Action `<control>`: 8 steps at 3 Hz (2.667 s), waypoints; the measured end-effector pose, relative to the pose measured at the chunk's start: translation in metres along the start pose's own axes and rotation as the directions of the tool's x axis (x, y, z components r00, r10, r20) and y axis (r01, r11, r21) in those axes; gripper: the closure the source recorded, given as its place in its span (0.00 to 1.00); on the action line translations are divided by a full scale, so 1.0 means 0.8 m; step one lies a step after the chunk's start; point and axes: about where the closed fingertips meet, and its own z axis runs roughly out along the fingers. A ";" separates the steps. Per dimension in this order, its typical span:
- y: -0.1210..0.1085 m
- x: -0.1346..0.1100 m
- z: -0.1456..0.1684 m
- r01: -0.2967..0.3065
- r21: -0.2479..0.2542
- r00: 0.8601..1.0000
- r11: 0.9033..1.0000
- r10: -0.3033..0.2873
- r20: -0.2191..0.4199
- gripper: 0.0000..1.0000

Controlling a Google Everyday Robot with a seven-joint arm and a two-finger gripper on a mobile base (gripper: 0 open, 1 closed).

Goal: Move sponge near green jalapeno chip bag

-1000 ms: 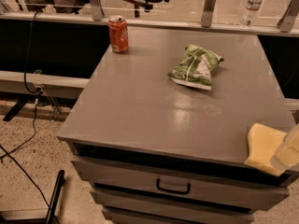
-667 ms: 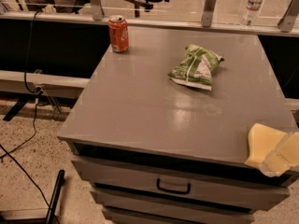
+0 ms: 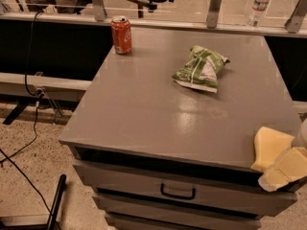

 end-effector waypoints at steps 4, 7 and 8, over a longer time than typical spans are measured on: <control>-0.008 0.003 0.010 -0.026 0.008 1.000 1.000 0.026 -0.004 0.67; -0.010 -0.002 0.008 -0.018 -0.019 1.000 1.000 0.018 0.016 1.00; -0.021 -0.018 0.009 0.004 -0.093 0.999 0.996 0.000 0.043 1.00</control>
Offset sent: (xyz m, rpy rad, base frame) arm 0.0044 -0.0066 -0.0080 0.0001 0.0025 -0.0279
